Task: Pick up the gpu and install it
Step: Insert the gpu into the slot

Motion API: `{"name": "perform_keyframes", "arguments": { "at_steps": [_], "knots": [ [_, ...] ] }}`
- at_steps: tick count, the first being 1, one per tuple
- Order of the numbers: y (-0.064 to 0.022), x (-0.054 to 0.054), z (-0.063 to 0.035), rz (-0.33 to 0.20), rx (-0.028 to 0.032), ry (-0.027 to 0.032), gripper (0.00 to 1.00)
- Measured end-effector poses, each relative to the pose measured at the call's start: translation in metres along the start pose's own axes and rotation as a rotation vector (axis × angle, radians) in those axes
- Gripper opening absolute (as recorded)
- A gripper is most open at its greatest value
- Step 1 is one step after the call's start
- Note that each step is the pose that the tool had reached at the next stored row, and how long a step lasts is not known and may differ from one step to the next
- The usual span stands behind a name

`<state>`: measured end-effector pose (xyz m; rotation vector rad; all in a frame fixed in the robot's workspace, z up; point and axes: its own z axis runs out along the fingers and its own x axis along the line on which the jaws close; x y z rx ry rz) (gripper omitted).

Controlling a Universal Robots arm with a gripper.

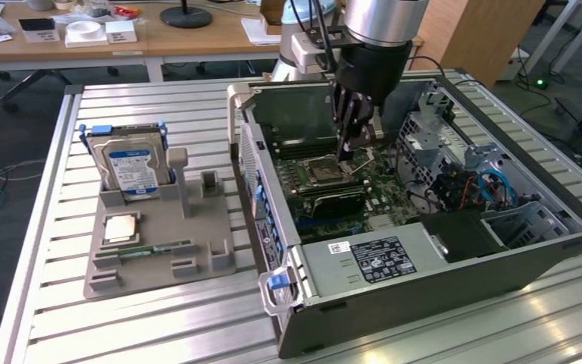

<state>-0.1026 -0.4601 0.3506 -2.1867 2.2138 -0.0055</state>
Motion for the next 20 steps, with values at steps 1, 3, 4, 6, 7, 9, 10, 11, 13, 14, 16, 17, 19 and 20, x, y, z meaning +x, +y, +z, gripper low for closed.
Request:
{"name": "perform_keyframes", "arguments": {
  "at_steps": [1,3,4,6,7,9,10,11,13,14,16,17,19,20],
  "knots": [
    [0.0,0.0,0.0,0.0,0.0,0.0,0.11],
    [0.0,0.0,0.0,0.0,0.0,0.0001,0.11],
    [0.0,-0.001,0.0,0.0,0.0,-0.0005,0.11],
    [0.0002,-0.002,0.0003,0.0,-0.0001,-0.0018,0.11],
    [0.0002,-0.003,0.0005,0.0,0.0,-0.0023,0.11],
    [0.0004,-0.004,0.0015,0.0,0.0,-0.0026,0.11],
    [0.0004,-0.004,0.003,0.0,0.0001,-0.0028,0.11],
    [0.0004,-0.004,0.0049,0.0,0.0,-0.0026,0.11],
    [0.0006,-0.004,0.0085,0.0,0.0,-0.0026,0.11],
    [0.0006,-0.004,0.0102,0.0,-0.0001,-0.0026,0.11],
    [0.0007,-0.004,0.0113,0.0,-0.0002,-0.0024,0.11],
    [0.0007,-0.004,0.0113,0.0,-0.0002,-0.0023,0.11],
    [0.0007,-0.004,0.0116,0.0,-0.0001,-0.0025,0.11],
    [0.0007,-0.004,0.0127,0.0,0.0001,-0.0028,0.11]
  ]
}}
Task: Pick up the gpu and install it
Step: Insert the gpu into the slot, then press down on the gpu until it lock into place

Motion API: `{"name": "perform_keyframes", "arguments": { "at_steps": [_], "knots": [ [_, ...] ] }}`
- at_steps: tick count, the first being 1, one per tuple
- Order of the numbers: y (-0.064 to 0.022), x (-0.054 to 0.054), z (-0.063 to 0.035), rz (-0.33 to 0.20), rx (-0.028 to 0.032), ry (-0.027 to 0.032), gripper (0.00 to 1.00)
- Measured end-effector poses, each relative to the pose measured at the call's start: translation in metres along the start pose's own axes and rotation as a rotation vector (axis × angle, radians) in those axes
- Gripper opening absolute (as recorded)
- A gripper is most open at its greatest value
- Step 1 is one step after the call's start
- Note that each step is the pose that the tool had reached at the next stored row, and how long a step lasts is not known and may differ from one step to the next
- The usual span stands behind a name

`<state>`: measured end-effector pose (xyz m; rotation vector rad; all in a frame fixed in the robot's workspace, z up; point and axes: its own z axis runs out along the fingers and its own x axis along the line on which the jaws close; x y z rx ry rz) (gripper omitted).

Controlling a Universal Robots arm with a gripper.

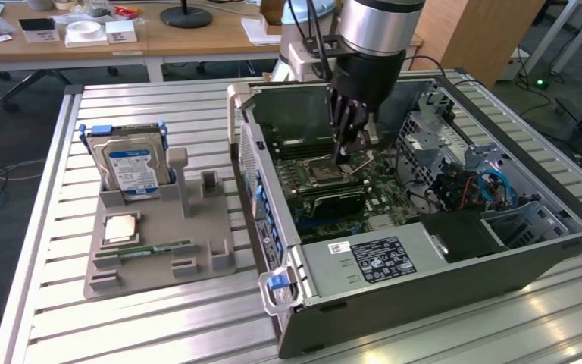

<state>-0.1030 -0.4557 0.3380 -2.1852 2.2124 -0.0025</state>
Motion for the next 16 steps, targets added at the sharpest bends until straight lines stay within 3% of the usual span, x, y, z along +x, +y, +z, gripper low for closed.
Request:
{"name": "perform_keyframes", "arguments": {
  "at_steps": [5,16],
  "knots": [
    [0.0003,0.0,0.0085,0.0,-0.0001,0.0002,0.11],
    [0.0005,0.0,0.0137,0.0,-0.0002,0.0004,0.11]
  ]
}}
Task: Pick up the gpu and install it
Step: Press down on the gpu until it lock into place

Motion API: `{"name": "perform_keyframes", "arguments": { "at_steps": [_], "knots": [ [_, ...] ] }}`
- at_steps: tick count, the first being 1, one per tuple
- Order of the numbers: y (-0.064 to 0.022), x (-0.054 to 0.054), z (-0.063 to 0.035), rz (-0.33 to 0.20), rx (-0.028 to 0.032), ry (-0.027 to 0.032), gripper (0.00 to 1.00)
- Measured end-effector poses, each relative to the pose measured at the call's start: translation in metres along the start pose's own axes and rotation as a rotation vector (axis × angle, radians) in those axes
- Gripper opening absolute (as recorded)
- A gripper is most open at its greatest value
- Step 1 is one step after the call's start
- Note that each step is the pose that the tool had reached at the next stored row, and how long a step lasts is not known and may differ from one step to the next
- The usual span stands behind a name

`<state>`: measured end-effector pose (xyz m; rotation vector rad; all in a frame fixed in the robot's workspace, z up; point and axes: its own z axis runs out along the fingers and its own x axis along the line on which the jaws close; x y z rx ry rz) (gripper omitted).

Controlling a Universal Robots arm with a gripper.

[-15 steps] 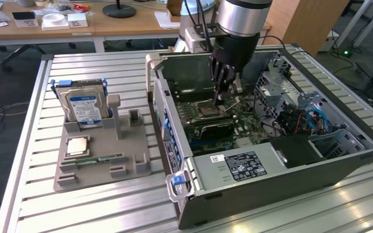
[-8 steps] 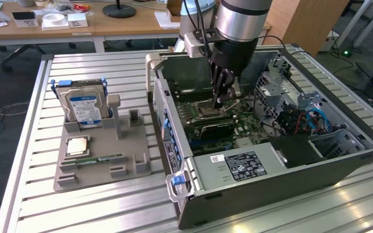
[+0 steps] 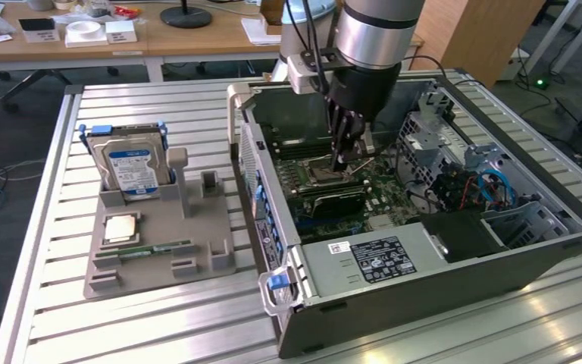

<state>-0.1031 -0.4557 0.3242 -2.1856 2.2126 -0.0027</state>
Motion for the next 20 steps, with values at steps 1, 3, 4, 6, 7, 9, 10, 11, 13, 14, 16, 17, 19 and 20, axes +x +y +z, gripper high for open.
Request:
{"name": "perform_keyframes", "arguments": {
  "at_steps": [1,3,4,6,7,9,10,11,13,14,16,17,19,20],
  "knots": [
    [0.0,0.0,0.0,0.0,0.0,0.0,0.11],
    [0.0,0.0,0.0003,0.0,0.0001,-0.0002,0.11],
    [0.0,0.0,0.001,0.0,0.0003,-0.0005,0.11],
    [0.0001,0.0001,0.0026,0.0,0.0001,-0.0002,0.11],
    [0.0001,0.0001,0.0031,0.0,0.0,-0.0001,0.11],
    [0.0001,0.0001,0.0031,0.0,-0.0001,0.0002,0.11],
    [0.0001,0.0001,0.0032,0.0,0.0,0.0,0.11],
    [0.0001,0.0,0.0038,0.0,0.0002,-0.0004,0.11],
    [0.0001,0.0001,0.0048,0.0,0.0001,-0.0002,0.11],
    [0.0001,0.0001,0.0048,0.0,0.0,0.0,0.11],
    [0.0002,0.0001,0.005,0.0,0.0,0.0,0.11],
    [0.0001,0.0001,0.0051,0.0,0.0001,-0.0002,0.11],
    [0.0001,0.0001,0.0052,0.0,0.0,-0.0001,0.11],
    [0.0001,0.0001,0.0057,0.0,0.0002,-0.0004,0.11]
  ]
}}
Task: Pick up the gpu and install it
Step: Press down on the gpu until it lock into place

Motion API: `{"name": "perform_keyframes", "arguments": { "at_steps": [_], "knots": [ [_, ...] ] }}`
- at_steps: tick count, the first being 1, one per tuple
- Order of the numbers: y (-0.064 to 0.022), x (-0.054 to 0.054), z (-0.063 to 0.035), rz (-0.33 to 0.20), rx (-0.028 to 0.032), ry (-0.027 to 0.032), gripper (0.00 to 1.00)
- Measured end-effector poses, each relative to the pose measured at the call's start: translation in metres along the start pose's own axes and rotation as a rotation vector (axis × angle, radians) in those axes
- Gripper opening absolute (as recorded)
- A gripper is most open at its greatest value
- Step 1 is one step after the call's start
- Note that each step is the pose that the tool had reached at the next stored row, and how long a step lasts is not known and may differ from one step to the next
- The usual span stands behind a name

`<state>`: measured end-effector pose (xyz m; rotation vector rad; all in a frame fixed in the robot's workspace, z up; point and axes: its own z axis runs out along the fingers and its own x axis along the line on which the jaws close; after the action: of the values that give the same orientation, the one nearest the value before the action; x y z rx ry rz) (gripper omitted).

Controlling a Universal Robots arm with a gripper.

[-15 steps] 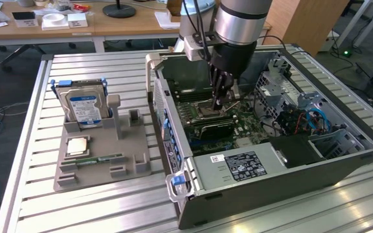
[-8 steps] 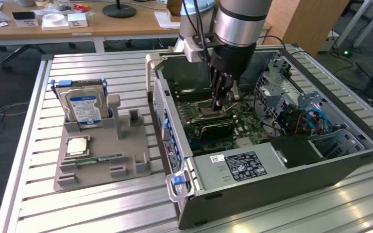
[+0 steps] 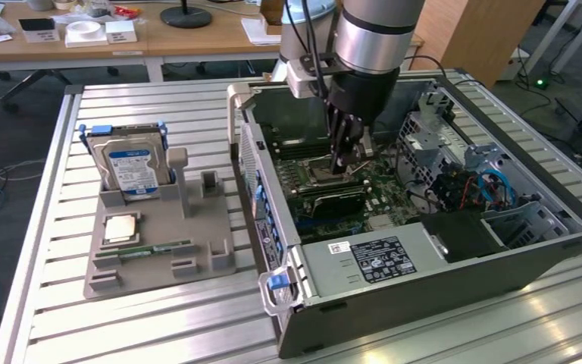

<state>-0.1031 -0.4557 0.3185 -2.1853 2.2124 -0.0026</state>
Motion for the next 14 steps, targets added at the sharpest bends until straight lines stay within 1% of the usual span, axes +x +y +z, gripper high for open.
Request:
{"name": "perform_keyframes", "arguments": {
  "at_steps": [6,14],
  "knots": [
    [0.0001,0.0,0.005,0.0,-0.0001,0.0002,0.11],
    [0.0004,0.0,0.015,0.0,-0.0001,0.0002,0.11]
  ]
}}
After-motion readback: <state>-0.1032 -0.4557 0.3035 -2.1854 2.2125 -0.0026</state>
